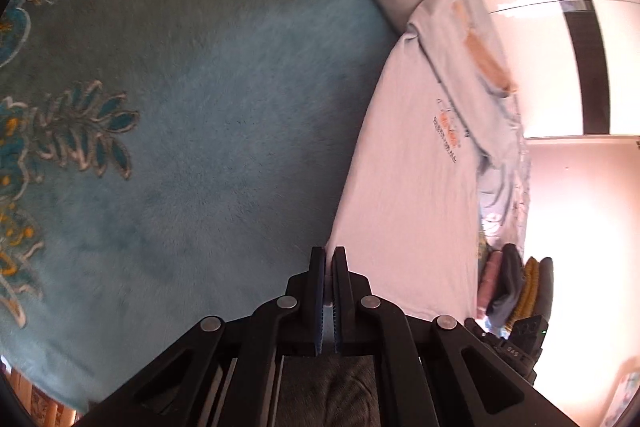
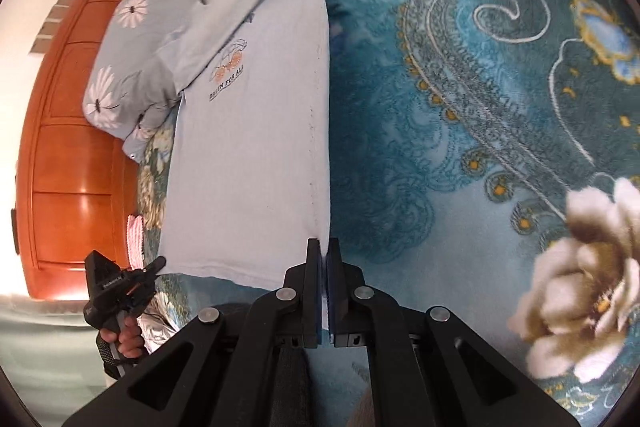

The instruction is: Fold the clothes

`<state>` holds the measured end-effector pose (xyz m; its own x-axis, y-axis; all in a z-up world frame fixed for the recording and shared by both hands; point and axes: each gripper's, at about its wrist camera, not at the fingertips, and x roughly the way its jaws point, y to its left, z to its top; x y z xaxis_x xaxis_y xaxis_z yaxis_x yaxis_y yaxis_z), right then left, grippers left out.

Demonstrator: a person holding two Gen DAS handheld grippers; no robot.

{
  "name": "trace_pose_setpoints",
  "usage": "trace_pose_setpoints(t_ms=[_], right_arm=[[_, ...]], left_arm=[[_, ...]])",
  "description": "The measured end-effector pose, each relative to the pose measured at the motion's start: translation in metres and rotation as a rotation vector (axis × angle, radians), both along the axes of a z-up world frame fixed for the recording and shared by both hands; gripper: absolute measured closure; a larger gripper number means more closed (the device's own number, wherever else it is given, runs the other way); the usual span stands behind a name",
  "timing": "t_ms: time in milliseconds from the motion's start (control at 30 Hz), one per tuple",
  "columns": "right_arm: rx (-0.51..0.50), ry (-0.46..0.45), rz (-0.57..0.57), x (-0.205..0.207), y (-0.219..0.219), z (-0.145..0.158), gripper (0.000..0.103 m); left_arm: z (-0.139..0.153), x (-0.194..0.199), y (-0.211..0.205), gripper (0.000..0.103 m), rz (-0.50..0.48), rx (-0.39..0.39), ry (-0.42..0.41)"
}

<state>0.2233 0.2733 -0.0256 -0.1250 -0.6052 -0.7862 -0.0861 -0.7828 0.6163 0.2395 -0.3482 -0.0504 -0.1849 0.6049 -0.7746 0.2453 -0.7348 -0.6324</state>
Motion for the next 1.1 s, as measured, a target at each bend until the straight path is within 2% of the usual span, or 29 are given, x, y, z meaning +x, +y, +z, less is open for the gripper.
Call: trace_pose_setpoints(t_ms=[333,433,533,633,733,933,1100], right_arm=[[-0.045,0.079,0.027,0.051,0.004,0.037,0.102],[-0.071,0.135,0.034,0.068,0.006,0.061,0.102],[-0.091,0.171,0.032,0.079,0.009,0.076,0.102],[-0.095,0.172,0.039,0.076,0.008,0.082,0.102],[-0.100,0.184,0.053,0.064,0.007,0.084,0.102],[-0.134,0.215,0.017,0.018,0.010,0.094,0.102],[-0.171,0.171,-0.052,-0.031,0.011,0.082,0.101]], left_arm=[[0.042,0.053,-0.033,0.100,-0.014,0.026,0.074],[0.065,0.065,-0.030,0.100,-0.029,0.031,0.120],[0.077,0.073,-0.003,0.100,-0.041,0.044,0.143],[0.080,0.075,-0.009,0.100,-0.058,0.020,0.146],[0.082,0.063,-0.013,0.100,-0.036,0.049,0.163],[0.092,0.012,-0.004,0.100,-0.026,0.086,0.191],[0.085,-0.048,0.010,0.100,0.012,0.108,0.175]])
